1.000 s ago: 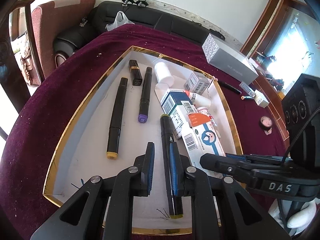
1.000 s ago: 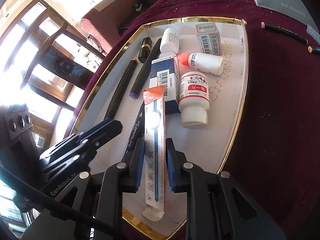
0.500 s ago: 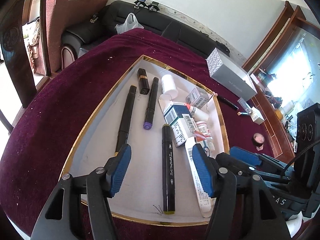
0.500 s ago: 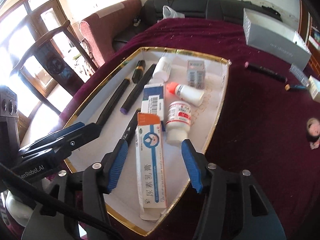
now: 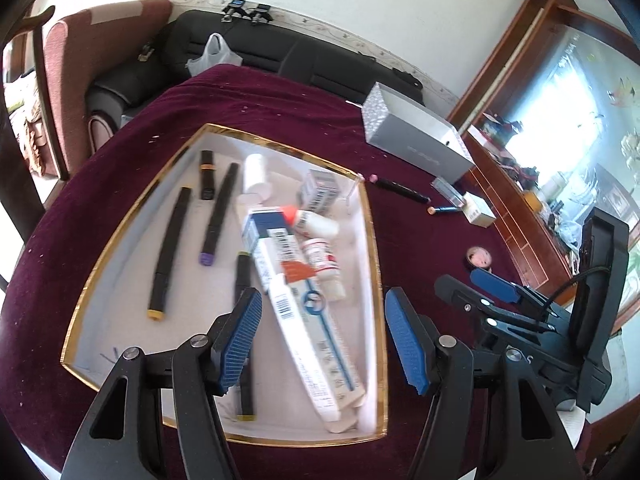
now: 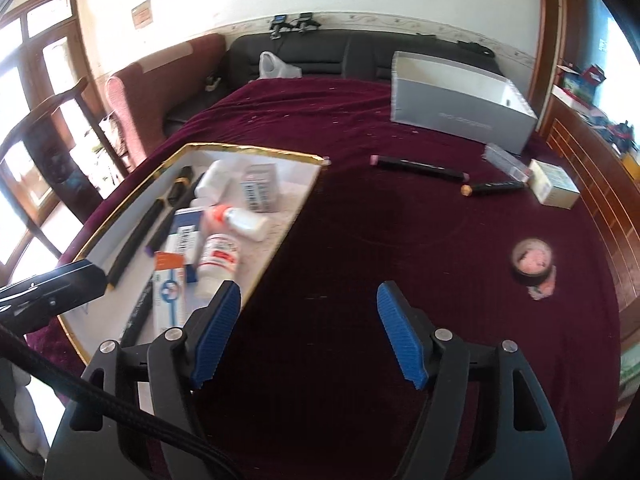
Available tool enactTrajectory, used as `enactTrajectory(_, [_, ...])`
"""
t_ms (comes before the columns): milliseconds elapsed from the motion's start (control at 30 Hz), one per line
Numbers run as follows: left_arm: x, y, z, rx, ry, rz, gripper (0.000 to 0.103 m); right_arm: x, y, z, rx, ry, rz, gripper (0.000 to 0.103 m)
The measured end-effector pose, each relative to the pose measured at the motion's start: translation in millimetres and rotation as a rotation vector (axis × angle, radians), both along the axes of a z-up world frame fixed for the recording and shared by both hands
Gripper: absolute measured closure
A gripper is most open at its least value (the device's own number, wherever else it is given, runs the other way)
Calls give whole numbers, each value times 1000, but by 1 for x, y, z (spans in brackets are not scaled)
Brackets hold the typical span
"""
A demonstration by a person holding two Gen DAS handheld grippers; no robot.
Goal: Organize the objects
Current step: 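Move both tools back over the markers and tape roll on the table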
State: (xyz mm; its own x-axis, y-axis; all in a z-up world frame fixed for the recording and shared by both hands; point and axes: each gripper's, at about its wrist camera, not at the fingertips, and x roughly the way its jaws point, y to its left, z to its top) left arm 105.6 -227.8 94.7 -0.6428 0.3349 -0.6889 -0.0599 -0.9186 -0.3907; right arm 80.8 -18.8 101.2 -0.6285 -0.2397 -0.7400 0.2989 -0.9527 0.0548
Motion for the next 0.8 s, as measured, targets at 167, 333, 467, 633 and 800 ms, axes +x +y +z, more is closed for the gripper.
enactTrajectory(167, [-6,29,1,-22,-16,-47,42,-5,35,0,-15,3,-63,32])
enactTrajectory(333, [-10,52,-2,-37,-39,-88,42,-10,62,-2,-17,8,-107,32])
enactTrajectory(467, [-17,71,-1,-50,-51,-114,42,-17,82,-5,-27,0,-130,32])
enactTrajectory(633, [-37,102,13,-55,-46,-176,42,-34,135,-8,-96,-35,-207,32])
enactTrajectory(800, [-69,150,42,-146,59,-236,42,-55,211,-11,-222,-55,-367,31])
